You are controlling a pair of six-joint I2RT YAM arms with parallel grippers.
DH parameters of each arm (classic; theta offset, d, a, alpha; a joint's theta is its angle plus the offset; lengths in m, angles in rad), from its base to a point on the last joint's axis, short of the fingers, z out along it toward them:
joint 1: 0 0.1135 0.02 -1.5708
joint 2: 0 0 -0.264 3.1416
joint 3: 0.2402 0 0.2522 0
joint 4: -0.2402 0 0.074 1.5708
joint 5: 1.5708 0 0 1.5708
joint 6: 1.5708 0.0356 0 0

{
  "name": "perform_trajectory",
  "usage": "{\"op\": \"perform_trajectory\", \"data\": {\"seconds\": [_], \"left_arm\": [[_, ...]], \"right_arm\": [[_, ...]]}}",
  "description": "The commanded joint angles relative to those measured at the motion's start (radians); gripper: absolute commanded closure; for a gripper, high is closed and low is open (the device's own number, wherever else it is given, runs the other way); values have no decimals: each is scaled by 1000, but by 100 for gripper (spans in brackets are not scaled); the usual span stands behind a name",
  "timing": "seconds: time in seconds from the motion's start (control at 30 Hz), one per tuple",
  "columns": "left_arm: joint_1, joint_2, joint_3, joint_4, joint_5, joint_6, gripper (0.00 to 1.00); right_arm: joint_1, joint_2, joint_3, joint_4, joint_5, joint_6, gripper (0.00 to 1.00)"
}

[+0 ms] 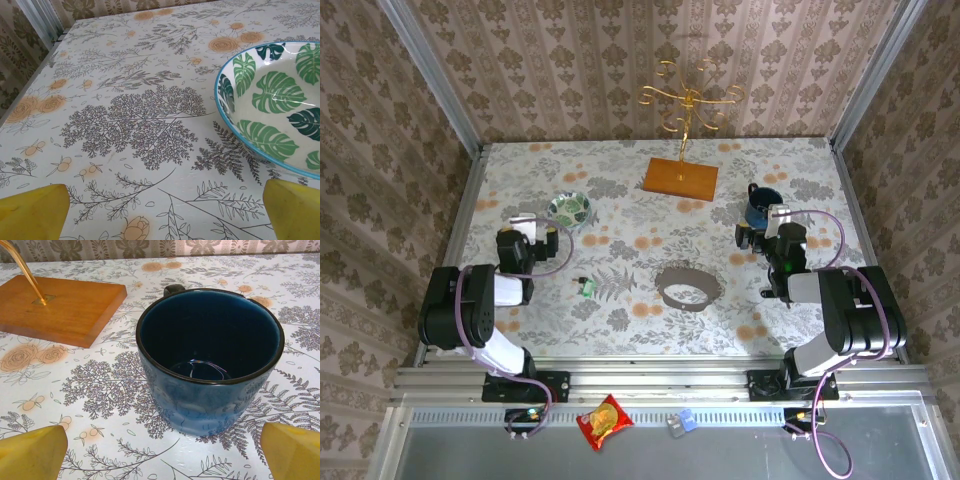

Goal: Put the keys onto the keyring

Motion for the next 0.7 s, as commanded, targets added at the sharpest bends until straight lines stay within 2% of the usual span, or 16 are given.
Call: {"op": "perform_trajectory", "data": {"seconds": [0.0,0.67], "left_arm": [[2,-18,24,5,21,-5,0],[7,-18,24,3,30,-8,0]], "right_arm": [[4,5,24,0,24,2,0],[2,2,21,3,22,3,0]]}}
